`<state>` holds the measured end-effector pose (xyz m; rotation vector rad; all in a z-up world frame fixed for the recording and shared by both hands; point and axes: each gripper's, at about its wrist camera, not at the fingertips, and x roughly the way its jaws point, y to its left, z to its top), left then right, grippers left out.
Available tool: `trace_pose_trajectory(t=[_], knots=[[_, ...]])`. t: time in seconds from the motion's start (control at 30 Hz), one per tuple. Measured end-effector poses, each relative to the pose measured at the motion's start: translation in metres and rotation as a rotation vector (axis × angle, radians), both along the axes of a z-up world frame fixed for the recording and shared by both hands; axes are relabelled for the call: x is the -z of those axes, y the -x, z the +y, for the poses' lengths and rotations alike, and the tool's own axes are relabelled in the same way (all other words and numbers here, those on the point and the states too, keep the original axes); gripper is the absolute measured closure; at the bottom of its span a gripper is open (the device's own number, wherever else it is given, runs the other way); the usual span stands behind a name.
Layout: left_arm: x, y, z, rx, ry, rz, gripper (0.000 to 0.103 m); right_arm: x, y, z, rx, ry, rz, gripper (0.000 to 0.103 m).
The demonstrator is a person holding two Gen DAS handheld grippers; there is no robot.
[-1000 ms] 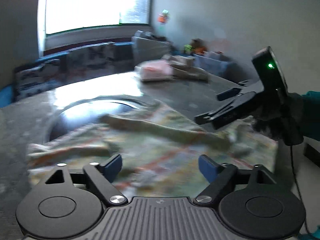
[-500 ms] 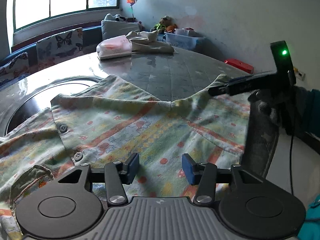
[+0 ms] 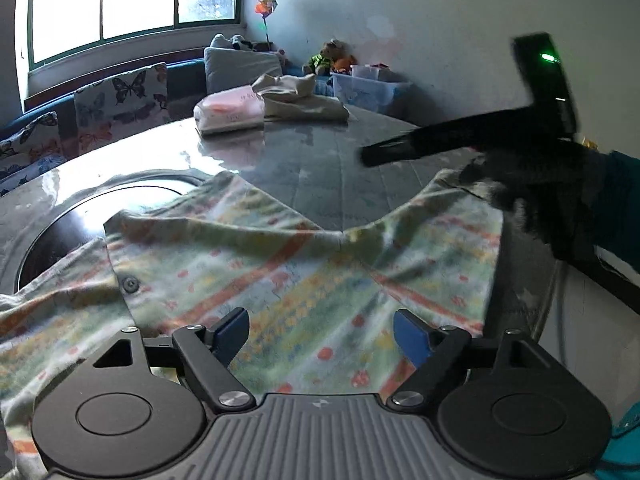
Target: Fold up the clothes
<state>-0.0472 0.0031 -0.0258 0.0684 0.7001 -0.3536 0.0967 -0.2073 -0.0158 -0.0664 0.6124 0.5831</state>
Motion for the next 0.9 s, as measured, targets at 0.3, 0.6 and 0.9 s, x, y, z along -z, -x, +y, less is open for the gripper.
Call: trace_pose_trajectory(t=[0.3, 0.6, 0.9], knots=[[0.015, -0.006, 0.006, 0.014, 0.035, 0.038, 0.041, 0.012, -0.062, 0.098, -0.128, 0.117, 0.114, 0.056], [0.018, -0.005, 0.012, 0.020, 0.077, 0.031, 0.049, 0.029, -0.082, 0.131, -0.132, 0.186, 0.112, 0.095], [0.019, -0.002, 0.014, 0.030, 0.092, 0.023, 0.050, 0.020, -0.070, 0.139, -0.084, 0.258, -0.071, 0.103]])
